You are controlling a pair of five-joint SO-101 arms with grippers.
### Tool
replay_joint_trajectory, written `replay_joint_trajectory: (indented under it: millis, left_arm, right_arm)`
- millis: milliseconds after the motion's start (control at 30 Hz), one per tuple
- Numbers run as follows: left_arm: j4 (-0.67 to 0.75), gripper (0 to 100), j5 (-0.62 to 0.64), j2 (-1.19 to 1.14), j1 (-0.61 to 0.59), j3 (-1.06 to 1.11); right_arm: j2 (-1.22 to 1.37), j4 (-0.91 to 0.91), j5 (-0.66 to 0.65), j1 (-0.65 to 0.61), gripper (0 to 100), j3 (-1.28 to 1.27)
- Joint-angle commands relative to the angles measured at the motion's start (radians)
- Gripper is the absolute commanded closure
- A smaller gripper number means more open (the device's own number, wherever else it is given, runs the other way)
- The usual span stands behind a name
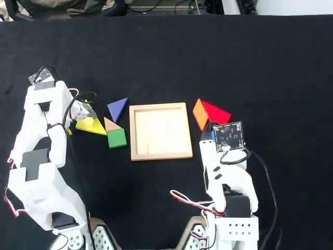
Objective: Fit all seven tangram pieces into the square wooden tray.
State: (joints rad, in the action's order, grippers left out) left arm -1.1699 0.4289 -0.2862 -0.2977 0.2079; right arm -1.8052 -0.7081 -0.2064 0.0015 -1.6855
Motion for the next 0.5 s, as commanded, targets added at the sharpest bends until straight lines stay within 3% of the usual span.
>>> replay_joint_trajectory:
  millis: [0, 300, 467]
  left_arm:
    - [-0.003, 68, -0.012, 0.011, -0.016, -0.054]
    - [0.044, 68, -0.015, -0.074, -0.008, -0.064]
    - [-0.021, 68, -0.017, -0.143, -0.008, -0.154]
  right_arm:
    - [-0.076, -0.002, 0.003, -0.017, 98.6, 0.001]
    - [-0.076, -0.002, 0.003, -0.017, 98.6, 0.001]
    - [-0.076, -0.002, 0.003, -0.017, 98.6, 0.001]
